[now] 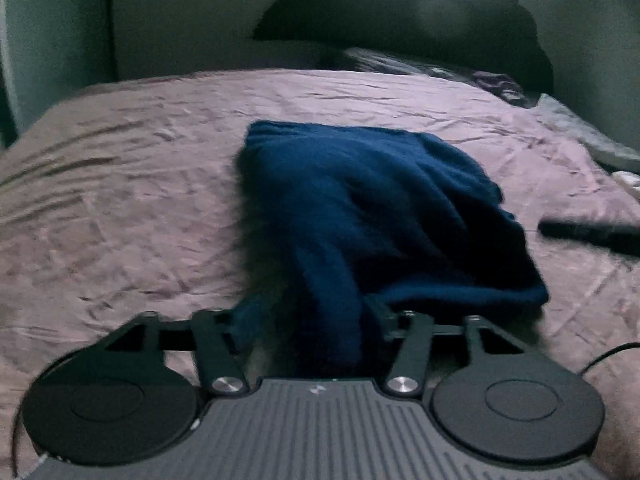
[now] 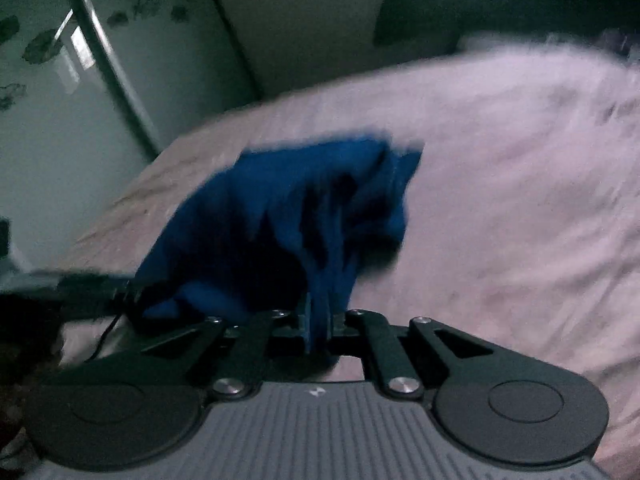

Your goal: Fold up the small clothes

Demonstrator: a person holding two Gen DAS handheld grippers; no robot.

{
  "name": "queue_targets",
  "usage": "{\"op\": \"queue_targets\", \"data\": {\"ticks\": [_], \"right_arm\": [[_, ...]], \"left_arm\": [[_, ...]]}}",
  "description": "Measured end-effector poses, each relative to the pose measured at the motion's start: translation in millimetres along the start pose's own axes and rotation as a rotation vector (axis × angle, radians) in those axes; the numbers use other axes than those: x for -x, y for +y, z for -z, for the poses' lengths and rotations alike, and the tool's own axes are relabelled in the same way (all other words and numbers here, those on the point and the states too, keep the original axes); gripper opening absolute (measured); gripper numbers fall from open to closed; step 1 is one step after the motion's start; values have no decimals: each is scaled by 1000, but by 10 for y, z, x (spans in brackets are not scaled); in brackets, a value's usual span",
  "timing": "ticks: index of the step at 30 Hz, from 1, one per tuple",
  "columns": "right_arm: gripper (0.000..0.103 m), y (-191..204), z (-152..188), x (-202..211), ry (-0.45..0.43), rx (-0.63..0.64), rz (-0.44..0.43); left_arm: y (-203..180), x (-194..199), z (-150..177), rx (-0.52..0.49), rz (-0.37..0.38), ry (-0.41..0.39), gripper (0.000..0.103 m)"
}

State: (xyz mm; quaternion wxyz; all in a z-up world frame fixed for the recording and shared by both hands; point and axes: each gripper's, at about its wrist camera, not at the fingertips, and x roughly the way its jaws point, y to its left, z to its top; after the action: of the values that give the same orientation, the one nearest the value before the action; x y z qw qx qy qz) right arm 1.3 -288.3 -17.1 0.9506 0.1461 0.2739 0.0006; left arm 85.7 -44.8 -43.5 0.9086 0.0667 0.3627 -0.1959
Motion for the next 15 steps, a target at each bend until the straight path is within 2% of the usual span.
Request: {"op": "queue_targets", "data": {"ticks": [3,6,7,11,15], "right_arm": [[8,172,-173,-55,-59,34,-30],[8,329,-253,-302,-45,70,-62],[8,363,-260,-413,-30,88,-44],[8,412,-151,-753,18,179,118],[7,251,-108,-742,15,93,74]], "left_arm": [[1,8,-30,9,-26,3,67],[-1,7,-66,15,-66,1,72],[-11,5,-74,10,-83,1,73],[-62,-5,-101,-16,-130,-4,81],[-96,-28,-118,-39,-157,-7,84]]}}
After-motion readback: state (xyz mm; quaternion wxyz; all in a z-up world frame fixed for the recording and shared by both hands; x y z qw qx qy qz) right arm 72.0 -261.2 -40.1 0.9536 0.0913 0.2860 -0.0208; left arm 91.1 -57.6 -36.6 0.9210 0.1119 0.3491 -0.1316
